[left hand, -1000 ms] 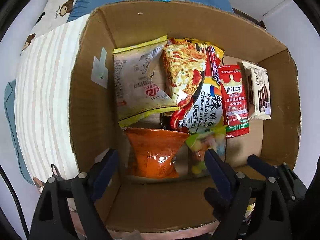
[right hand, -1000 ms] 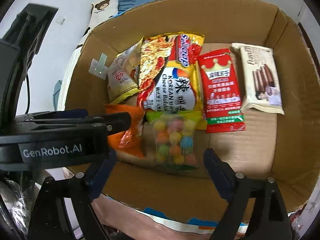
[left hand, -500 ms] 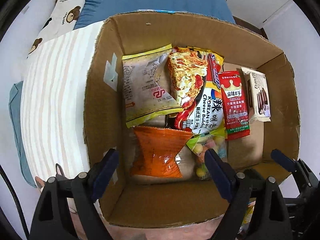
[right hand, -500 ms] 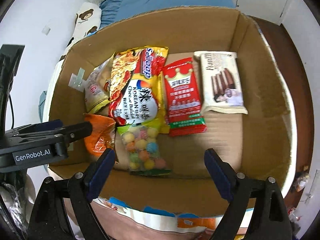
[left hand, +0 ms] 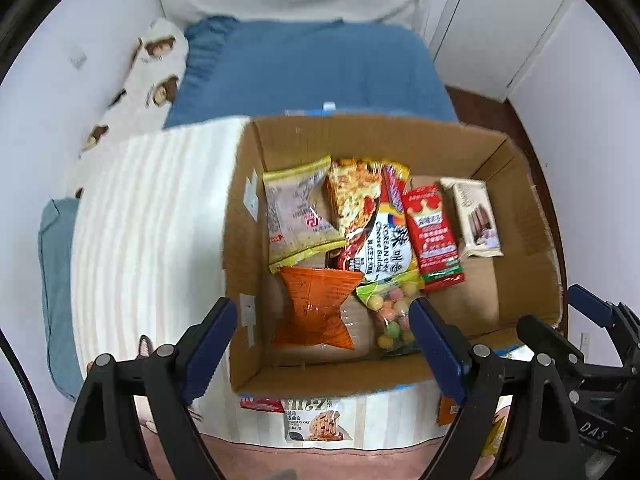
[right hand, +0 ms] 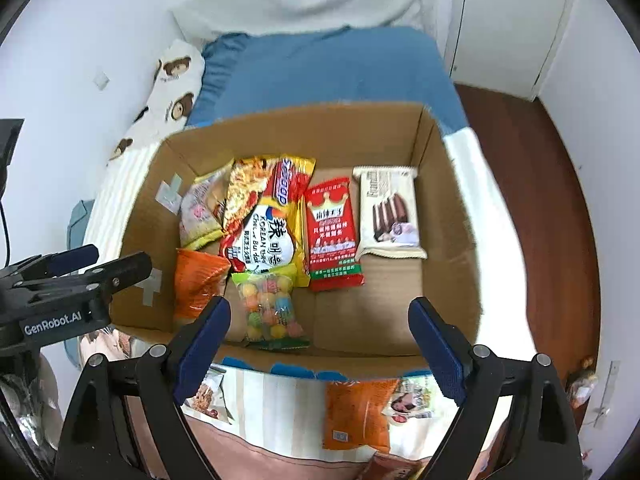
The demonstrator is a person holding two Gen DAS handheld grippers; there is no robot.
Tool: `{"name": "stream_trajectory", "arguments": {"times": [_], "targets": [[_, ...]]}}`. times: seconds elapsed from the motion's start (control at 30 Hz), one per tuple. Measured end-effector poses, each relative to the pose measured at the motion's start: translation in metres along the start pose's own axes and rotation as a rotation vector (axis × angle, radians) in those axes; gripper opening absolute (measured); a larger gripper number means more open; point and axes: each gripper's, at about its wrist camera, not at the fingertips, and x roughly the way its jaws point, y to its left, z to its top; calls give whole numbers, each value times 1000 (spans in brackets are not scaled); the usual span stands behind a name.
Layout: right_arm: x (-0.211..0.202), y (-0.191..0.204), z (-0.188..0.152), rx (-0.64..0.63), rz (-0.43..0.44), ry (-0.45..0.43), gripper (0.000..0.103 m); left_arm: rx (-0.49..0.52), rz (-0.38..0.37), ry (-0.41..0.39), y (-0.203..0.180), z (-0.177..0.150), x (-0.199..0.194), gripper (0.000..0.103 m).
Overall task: Organize snacks
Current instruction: 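Raise both tools out of the box and back toward the bed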
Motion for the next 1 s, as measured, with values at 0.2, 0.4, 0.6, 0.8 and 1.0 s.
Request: {"name": "stream_trajectory", "arguments": {"times": [0.2, 0.4, 0.6, 0.8, 1.0], "targets": [[-40, 0, -20, -10, -26, -96, 93, 35, 35, -153, -10, -25, -46, 88], [-92, 3, -41, -27, -52, -219, 93, 45, 26, -271, -17, -51, -90, 88], [-136, 7, -66, -38, -58, -306, 93, 41, -1, -366, -24, -76, -130, 88], [-169, 7, -84, -28, -50, -360, 93, 38, -26, -439, -29, -95, -159, 88], [-181, 4, -96, -2, -13, -366, 93, 10, -34, -444, -25, -103, -162, 88]]}}
